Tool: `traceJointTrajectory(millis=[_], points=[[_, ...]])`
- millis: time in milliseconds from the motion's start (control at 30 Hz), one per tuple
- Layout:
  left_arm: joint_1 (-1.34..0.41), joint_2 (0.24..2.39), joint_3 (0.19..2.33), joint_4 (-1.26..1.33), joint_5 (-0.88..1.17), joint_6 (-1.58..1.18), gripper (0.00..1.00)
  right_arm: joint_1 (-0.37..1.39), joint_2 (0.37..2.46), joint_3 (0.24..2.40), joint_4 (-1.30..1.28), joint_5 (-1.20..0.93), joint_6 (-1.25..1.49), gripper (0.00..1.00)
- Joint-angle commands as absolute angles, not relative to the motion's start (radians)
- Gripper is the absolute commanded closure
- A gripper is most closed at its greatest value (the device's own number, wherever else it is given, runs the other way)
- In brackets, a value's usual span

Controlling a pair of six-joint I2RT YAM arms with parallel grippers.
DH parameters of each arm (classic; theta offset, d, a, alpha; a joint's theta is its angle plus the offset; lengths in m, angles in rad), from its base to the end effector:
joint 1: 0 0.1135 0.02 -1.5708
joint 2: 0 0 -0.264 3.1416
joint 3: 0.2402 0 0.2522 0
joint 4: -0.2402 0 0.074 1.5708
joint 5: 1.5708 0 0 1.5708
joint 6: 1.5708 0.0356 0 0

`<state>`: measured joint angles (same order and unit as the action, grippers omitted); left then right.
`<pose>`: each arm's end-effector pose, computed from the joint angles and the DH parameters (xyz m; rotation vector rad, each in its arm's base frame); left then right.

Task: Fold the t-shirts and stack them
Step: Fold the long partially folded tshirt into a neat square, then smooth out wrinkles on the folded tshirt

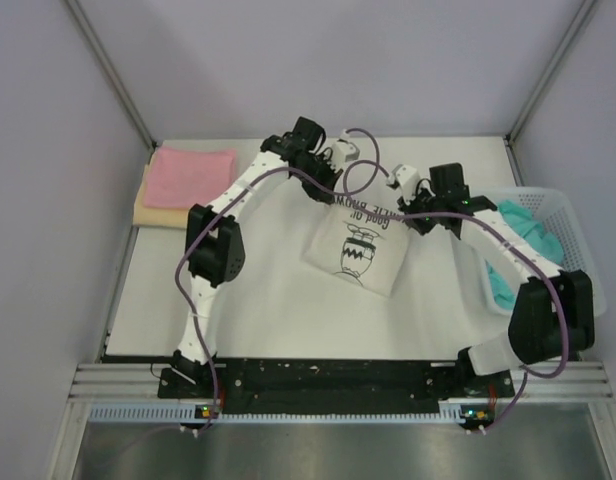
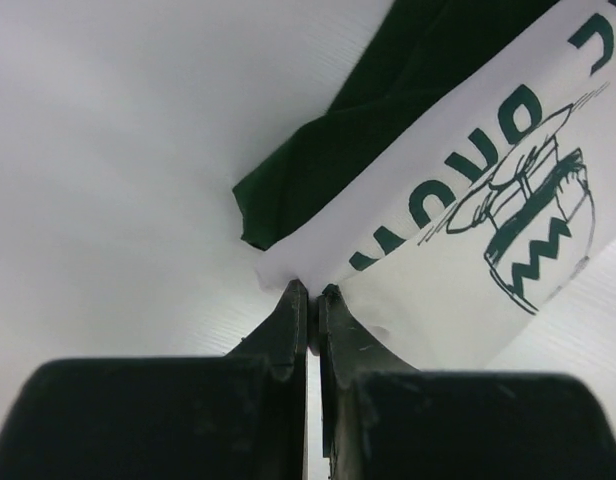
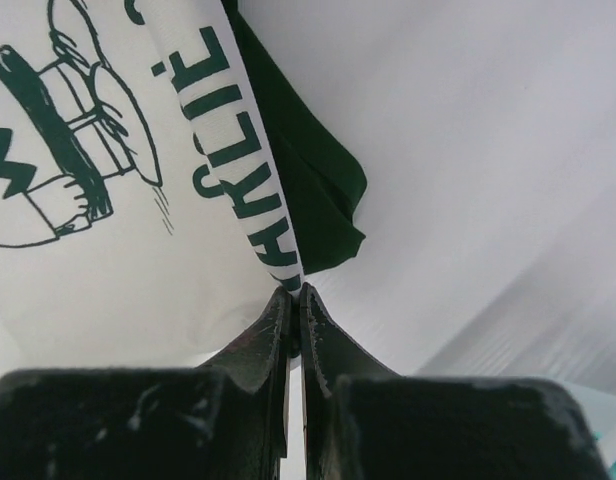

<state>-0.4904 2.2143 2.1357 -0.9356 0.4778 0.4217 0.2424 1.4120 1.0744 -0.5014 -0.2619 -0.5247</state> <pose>0.4185 -0.2420 0.2756 1.2732 2.1955 -0.6411 0.2907 0.0814 0.2690 -1.0008 2.1596 0.1818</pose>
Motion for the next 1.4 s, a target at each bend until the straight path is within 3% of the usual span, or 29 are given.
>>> traceJointTrajectory(millis=[0, 100, 200, 300, 367, 467, 600, 700, 767, 900, 1033, 1367], points=[[-0.477, 2.279, 2.229, -0.825, 0.347, 0.368, 1.00, 0.218, 1.552, 1.153, -0.399, -0.176, -0.584, 1.00], [-0.476, 2.315, 2.230, -0.779, 0.290, 0.365, 0.97, 0.210, 1.649, 1.212, -0.384, -0.166, -0.597, 1.00], [-0.477, 2.351, 2.230, -0.715, 0.221, 0.356, 0.80, 0.210, 1.735, 1.261, -0.324, -0.065, -0.551, 0.96], [-0.474, 2.390, 2.252, -0.631, 0.132, 0.351, 0.52, 0.210, 1.843, 1.356, -0.272, 0.092, -0.496, 0.91], [-0.474, 2.427, 2.322, -0.620, 0.086, 0.360, 0.40, 0.209, 1.913, 1.445, -0.276, 0.208, -0.424, 0.85], [-0.469, 2.444, 2.414, -0.659, 0.037, 0.361, 0.37, 0.209, 1.948, 1.572, -0.380, 0.221, -0.338, 0.72], [-0.466, 2.308, 2.268, -0.692, 0.197, 0.302, 0.42, 0.212, 1.843, 1.557, -0.443, 0.082, -0.175, 0.65], [-0.482, 2.180, 2.084, -0.669, 0.325, 0.272, 0.59, 0.210, 1.721, 1.442, -0.436, -0.074, -0.017, 0.68], [-0.506, 2.117, 2.005, -0.667, 0.397, 0.271, 0.78, 0.212, 1.681, 1.367, -0.425, -0.191, 0.085, 0.77], [-0.543, 2.094, 1.944, -0.686, 0.576, 0.250, 0.92, 0.210, 1.699, 1.287, -0.419, -0.187, 0.216, 0.99], [-0.548, 2.190, 1.963, -0.684, 0.629, 0.198, 0.92, 0.206, 1.785, 1.292, -0.408, -0.072, 0.244, 1.00], [-0.454, 2.480, 2.192, -0.756, 0.468, 0.117, 0.93, 0.164, 1.990, 1.405, -0.414, -0.005, 0.285, 1.00]])
